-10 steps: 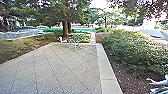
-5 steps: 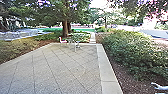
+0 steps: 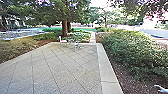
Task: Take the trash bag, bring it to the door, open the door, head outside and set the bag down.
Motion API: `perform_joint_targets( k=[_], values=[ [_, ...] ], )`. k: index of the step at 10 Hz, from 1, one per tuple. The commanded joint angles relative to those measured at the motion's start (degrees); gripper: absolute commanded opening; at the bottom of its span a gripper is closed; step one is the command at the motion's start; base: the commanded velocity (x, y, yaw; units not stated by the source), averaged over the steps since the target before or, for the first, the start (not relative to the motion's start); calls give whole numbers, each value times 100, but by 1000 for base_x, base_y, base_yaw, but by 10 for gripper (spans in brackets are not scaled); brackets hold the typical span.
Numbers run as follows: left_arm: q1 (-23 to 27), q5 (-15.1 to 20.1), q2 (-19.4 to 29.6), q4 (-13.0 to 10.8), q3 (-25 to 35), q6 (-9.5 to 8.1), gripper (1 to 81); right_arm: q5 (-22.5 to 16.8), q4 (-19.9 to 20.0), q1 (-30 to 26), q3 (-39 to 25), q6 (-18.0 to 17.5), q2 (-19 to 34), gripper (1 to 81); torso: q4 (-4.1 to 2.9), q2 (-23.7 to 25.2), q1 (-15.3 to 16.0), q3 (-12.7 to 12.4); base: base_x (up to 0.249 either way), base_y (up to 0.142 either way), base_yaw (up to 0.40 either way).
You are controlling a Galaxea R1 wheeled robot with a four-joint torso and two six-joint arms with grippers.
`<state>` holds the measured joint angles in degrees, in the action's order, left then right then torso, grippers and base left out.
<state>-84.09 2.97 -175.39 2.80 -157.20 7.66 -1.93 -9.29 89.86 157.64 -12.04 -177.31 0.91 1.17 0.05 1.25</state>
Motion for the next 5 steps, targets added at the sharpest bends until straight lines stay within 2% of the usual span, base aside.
perform_joint_targets(
  k=[1, 2, 3, 5],
  values=[
    [266, 362, 21, 27, 22, 34, 10, -352, -29, -200, -41, 9, -44, 811, 0, 0, 0, 0, 0, 0, 0],
    [266, 362, 47, 62, 23, 26, 10, -352, -29, -200, -41, 9, -35, 811, 0, 0, -2, 0, 0, 0, 0],
    [274, 336, 99, 62, 22, 0, 10, -352, -29, -200, -41, 9, -35, 811, -499, 2, -5, 0, 0, 0, 0],
    [327, 309, 188, 71, 49, -45, 10, -344, -29, -200, -41, 9, -26, 811, -649, 2, -5, 0, 0, 0, 0]
  ],
)
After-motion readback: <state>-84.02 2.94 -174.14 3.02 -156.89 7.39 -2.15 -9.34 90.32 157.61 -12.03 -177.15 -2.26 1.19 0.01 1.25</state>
